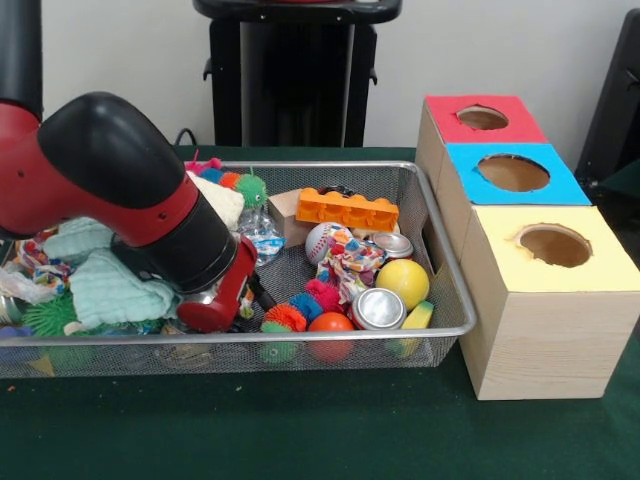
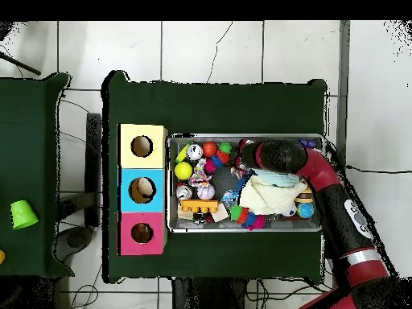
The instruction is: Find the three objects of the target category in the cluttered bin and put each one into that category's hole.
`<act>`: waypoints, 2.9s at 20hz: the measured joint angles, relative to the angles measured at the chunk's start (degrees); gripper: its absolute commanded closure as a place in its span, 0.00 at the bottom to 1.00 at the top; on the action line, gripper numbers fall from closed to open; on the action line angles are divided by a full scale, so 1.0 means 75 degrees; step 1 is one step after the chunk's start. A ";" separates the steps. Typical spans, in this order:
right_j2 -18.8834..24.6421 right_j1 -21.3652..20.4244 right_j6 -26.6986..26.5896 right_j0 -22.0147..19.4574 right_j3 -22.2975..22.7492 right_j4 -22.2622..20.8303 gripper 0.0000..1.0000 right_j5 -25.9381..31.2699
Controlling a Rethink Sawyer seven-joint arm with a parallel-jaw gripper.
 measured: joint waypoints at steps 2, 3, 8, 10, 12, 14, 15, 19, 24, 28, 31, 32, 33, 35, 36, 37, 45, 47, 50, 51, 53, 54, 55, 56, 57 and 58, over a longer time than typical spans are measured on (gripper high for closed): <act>-0.0002 -0.0010 -0.0060 0.0006 -0.0001 -0.0008 0.00 0.0009; -0.0003 -0.0017 -0.0089 0.0010 0.0000 -0.0013 0.00 0.0011; -0.0059 -0.0178 -0.0114 0.0137 -0.0001 -0.0110 0.00 0.0076; -0.0112 -0.0347 -0.0114 0.0255 -0.0001 -0.0132 0.00 0.0108; -0.0142 -0.0623 -0.0114 0.0428 0.0003 -0.0139 0.00 0.0122; -0.0142 -0.0748 -0.0114 0.0500 0.0002 -0.0138 0.00 0.0121; -0.0142 -0.0795 -0.0114 0.0526 0.0003 -0.0138 0.00 0.0122; -0.0148 -0.1167 -0.0114 0.0672 0.0041 -0.0133 0.00 0.0239; -0.0157 -0.1366 -0.0114 0.0684 0.0045 -0.0132 0.00 0.0323; -0.0173 -0.1394 -0.0114 0.0683 0.0047 -0.0139 0.00 0.0338; -0.0177 -0.1394 -0.0116 0.0682 0.0048 -0.0154 0.00 0.0339; -0.0177 -0.1394 -0.0117 0.0682 0.0048 -0.0158 0.00 0.0339; -0.0178 -0.1394 -0.0125 0.0682 0.0048 -0.0166 0.00 0.0339; -0.0182 -0.1393 -0.0136 0.0682 0.0046 -0.0174 0.00 0.0339; -0.0183 -0.1392 -0.0136 0.0682 0.0046 -0.0179 0.00 0.0339; -0.0185 -0.1392 -0.0141 0.0683 0.0046 -0.0185 0.00 0.0347; -0.0204 -0.1426 -0.0269 0.0730 -0.0090 -0.0241 0.00 0.1034; -0.0210 -0.1450 -0.0280 0.0753 -0.0125 -0.0246 0.00 0.1209; -0.0222 -0.1563 -0.0285 0.0861 -0.0279 -0.0326 0.00 0.1727; -0.0224 -0.1588 -0.0293 0.0892 -0.0333 -0.0365 0.00 0.1830; -0.0225 -0.1618 -0.0312 0.0937 -0.0414 -0.0425 0.00 0.1963; -0.0225 -0.1651 -0.0349 0.0988 -0.0509 -0.0493 0.00 0.2097; -0.0225 -0.1664 -0.0378 0.1008 -0.0553 -0.0523 0.00 0.2146; -0.0225 -0.1678 -0.0407 0.1028 -0.0598 -0.0552 0.00 0.2195; -0.0224 -0.1696 -0.0503 0.1066 -0.0701 -0.0620 0.00 0.2277; -0.0224 -0.1701 -0.0603 0.1090 -0.0787 -0.0667 0.00 0.2319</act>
